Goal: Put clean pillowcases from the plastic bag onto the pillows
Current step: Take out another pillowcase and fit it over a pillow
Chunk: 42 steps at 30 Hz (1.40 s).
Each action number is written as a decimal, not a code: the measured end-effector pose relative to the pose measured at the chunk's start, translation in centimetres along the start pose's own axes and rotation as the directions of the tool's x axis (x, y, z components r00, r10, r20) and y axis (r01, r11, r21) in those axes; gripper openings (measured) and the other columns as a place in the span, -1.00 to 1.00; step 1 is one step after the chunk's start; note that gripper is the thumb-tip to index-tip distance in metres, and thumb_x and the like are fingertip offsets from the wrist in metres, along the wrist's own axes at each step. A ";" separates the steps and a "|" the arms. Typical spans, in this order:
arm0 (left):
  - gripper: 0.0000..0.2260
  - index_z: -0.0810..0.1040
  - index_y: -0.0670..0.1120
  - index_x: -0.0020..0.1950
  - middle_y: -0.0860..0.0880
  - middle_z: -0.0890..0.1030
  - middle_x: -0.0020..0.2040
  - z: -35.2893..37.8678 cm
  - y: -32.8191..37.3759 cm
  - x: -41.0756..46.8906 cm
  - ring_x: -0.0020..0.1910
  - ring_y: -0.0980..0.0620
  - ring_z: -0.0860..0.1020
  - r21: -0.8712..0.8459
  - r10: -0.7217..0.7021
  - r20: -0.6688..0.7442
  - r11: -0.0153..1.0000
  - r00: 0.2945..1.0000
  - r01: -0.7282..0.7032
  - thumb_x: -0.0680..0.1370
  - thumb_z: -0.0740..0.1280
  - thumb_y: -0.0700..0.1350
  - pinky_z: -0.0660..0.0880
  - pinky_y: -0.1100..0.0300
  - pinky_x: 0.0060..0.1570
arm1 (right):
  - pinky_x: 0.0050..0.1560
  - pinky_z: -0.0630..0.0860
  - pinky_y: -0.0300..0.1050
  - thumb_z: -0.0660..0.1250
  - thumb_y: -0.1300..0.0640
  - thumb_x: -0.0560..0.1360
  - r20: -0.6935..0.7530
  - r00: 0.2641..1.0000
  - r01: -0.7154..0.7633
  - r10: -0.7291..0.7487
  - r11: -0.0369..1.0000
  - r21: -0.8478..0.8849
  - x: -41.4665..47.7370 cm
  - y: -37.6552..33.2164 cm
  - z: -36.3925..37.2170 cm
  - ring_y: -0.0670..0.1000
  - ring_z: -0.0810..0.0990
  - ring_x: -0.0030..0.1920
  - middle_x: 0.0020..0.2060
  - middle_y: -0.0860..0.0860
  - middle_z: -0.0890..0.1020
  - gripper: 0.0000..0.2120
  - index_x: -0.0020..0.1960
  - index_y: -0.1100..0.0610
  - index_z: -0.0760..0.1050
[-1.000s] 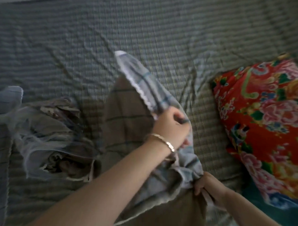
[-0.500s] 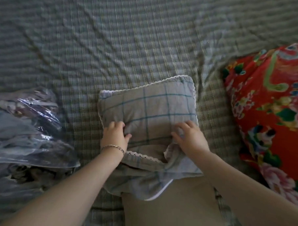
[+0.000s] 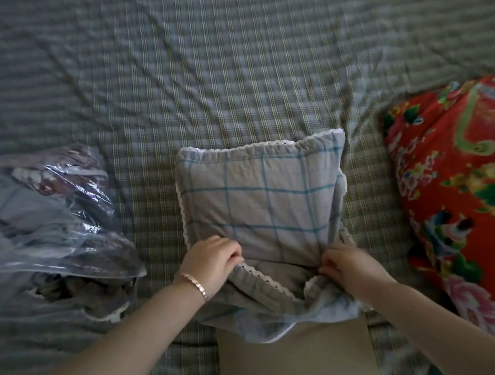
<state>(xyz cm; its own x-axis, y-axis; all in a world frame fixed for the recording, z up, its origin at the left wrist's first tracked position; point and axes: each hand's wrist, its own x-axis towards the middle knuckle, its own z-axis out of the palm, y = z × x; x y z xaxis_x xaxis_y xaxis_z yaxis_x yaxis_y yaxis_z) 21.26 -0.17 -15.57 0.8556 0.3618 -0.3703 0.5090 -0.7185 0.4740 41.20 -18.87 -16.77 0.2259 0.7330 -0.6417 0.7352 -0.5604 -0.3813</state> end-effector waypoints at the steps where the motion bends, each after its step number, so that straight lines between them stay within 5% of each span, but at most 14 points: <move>1: -0.50 0.51 -0.03 0.18 0.03 0.52 0.12 0.3 0.4 -0.3 0.17 0.00 0.44 0.060 -0.032 0.170 0.998 0.985 0.023 0.41 0.26 0.28 0.36 0.24 0.08 | 0.01 0.36 -0.18 0.25 -0.03 0.53 -0.072 0.997 -0.027 0.033 0.997 0.075 -0.5 -0.5 0.2 0.01 0.51 0.02 -0.09 -0.08 0.49 -0.78 0.01 0.09 0.55; 4: -0.14 0.11 -0.02 0.47 0.02 0.27 0.36 1.3 1.4 -1.6 0.34 -0.02 0.28 0.328 -0.218 0.470 0.943 0.855 0.061 0.31 0.24 0.40 0.28 0.07 0.27 | 0.14 0.36 -0.17 0.31 -0.18 0.45 -0.097 0.995 -0.016 0.034 0.983 0.185 -1.6 -3.6 1.1 0.04 0.49 0.17 0.12 -0.05 0.51 -0.52 0.28 0.02 0.43; 7: -0.56 0.29 -0.05 0.33 -0.03 0.50 0.21 1.2 2.3 -3.2 0.18 -0.07 0.50 0.281 -0.314 0.389 0.936 0.866 0.213 0.52 0.26 0.08 0.42 0.10 0.09 | 0.26 0.30 -0.09 0.40 -0.27 0.30 0.138 0.988 -0.061 0.069 0.996 -0.059 -2.7 -6.0 3.0 0.07 0.38 0.30 0.28 -0.01 0.40 -0.15 0.44 0.04 0.16; 11: -0.79 0.50 -0.10 0.01 0.00 0.44 0.04 -0.1 4.1 -7.2 0.08 -0.03 0.48 0.160 -0.049 0.454 0.987 0.890 -0.027 0.57 0.17 -0.01 0.34 0.18 -0.04 | 0.10 0.41 -0.07 0.29 -0.02 0.46 0.207 0.978 0.034 0.023 0.963 -0.267 -5.2 -6.4 3.0 0.12 0.48 0.21 0.24 0.05 0.43 -0.57 0.29 0.05 0.35; 15: -0.70 0.51 -0.20 0.01 -0.12 0.44 0.11 0.4 6.3 -11.6 0.14 -0.11 0.42 0.094 0.039 0.687 0.985 0.725 -0.143 0.56 0.22 0.03 0.32 0.09 0.08 | -0.01 0.49 -0.10 0.26 0.10 0.43 0.185 0.976 0.138 -0.113 0.982 -0.129 -10.1 -6.5 4.0 0.10 0.54 0.09 0.17 -0.01 0.45 -0.71 0.14 0.01 0.51; 18: -0.71 0.52 -0.19 0.03 -0.18 0.52 0.13 2.0 7.9 -13.1 0.21 -0.15 0.44 0.048 -0.028 0.812 0.999 0.583 -0.019 0.57 0.20 0.02 0.23 -0.02 0.29 | -0.13 0.52 -0.21 0.41 0.05 0.30 0.236 0.966 0.140 -0.104 0.980 -0.141 -13.4 -7.2 6.3 0.03 0.63 -0.03 -0.04 -0.06 0.62 -0.77 -0.04 0.01 0.58; 21: -0.32 0.48 -0.08 0.24 -0.14 0.49 0.27 3.8 8.4 -13.6 0.29 -0.14 0.42 -0.007 -0.113 0.888 0.966 0.445 0.260 0.31 0.32 0.37 0.26 0.11 0.29 | 0.20 0.41 -0.09 0.18 0.21 0.51 0.402 0.889 -0.097 0.219 0.948 -0.303 -14.6 -6.9 9.4 0.07 0.49 0.25 0.21 0.01 0.54 -0.68 0.23 0.08 0.50; 22: -0.16 0.45 -0.07 0.28 -0.13 0.49 0.29 4.6 8.2 -13.9 0.28 -0.16 0.42 -0.039 -0.084 0.885 0.967 0.459 0.253 0.17 0.33 0.45 0.29 0.11 0.26 | 0.29 0.34 -0.04 0.15 0.20 0.55 0.399 0.854 -0.169 0.335 0.903 -0.396 -14.8 -6.5 10.4 0.07 0.43 0.31 0.29 0.03 0.48 -0.65 0.31 0.07 0.44; 24: -0.48 0.56 -0.07 0.08 -0.08 0.60 0.12 5.1 7.2 -13.6 0.18 -0.14 0.51 -0.076 -0.032 0.847 0.981 0.530 0.180 0.35 0.25 0.30 0.35 0.11 0.21 | 0.34 0.20 0.07 0.10 0.16 0.58 0.349 0.792 -0.310 0.500 0.823 -0.476 -14.9 -6.5 11.3 0.09 0.32 0.38 0.37 0.05 0.35 -0.60 0.41 0.07 0.32; 27: -0.95 0.52 0.01 -0.09 -0.01 0.57 -0.11 4.5 3.2 -11.5 0.01 -0.05 0.57 -0.214 -0.380 0.412 0.843 0.828 0.494 0.52 0.28 -0.06 0.48 0.17 0.02 | 0.10 0.41 0.11 0.30 0.14 0.40 0.099 0.832 -0.506 0.545 0.821 -0.266 -13.9 -9.4 11.4 0.20 0.53 0.11 0.09 0.18 0.53 -0.66 0.15 0.19 0.55; 29: -0.77 0.49 -0.14 0.10 -0.04 0.52 -0.07 3.7 1.0 -8.9 -0.01 -0.05 0.54 -0.439 -0.621 0.153 0.654 0.769 0.616 0.50 0.36 -0.09 0.44 0.18 0.01 | -0.26 0.53 0.04 0.53 0.12 0.06 -0.102 0.859 -0.509 0.502 0.859 -0.054 -13.0 -12.4 10.9 0.22 0.60 -0.26 -0.24 0.20 0.57 -0.58 -0.14 0.29 0.60; 33: -0.27 0.44 -0.19 0.23 -0.10 0.58 0.12 4.1 -2.8 -3.7 0.05 -0.11 0.57 -0.739 -0.728 0.391 0.118 0.564 0.664 0.21 0.52 0.20 0.51 0.03 0.08 | -0.11 0.55 0.15 0.46 -0.35 -0.01 0.046 0.782 -0.620 0.621 0.771 0.147 -9.7 -18.3 12.4 0.38 0.54 -0.07 -0.03 0.41 0.50 0.14 0.22 0.53 0.37; 37: -0.24 0.51 -0.24 0.17 -0.13 0.62 0.06 5.4 -4.9 -1.1 -0.03 -0.11 0.61 -0.752 -0.753 0.372 0.098 0.542 0.652 0.13 0.56 0.18 0.55 -0.03 0.06 | -0.18 0.53 0.21 0.51 -0.32 -0.38 0.112 0.753 -0.652 0.648 0.713 0.256 -6.5 -18.5 16.1 0.39 0.54 -0.15 -0.13 0.44 0.52 0.28 0.10 0.53 0.46; 42: -0.59 0.57 -0.18 -0.14 -0.18 0.63 -0.07 3.2 -2.6 -2.2 -0.07 -0.14 0.60 -0.762 -0.751 0.338 0.136 0.568 0.633 0.16 0.46 0.06 0.56 -0.07 0.03 | 0.11 0.42 -0.09 0.35 -0.04 0.39 0.119 0.793 -0.607 0.598 0.757 0.240 -7.1 -16.2 12.8 0.11 0.45 0.18 0.17 0.09 0.43 -0.45 0.25 0.15 0.22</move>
<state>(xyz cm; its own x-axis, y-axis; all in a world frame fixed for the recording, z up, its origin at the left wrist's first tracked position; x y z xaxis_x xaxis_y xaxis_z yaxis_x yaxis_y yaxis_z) 17.78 -0.97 -18.58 0.0715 0.5437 -0.8362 0.6830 0.5843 0.4383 19.48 -19.97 -14.57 0.5427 0.2002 -0.8157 0.2661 -0.9621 -0.0591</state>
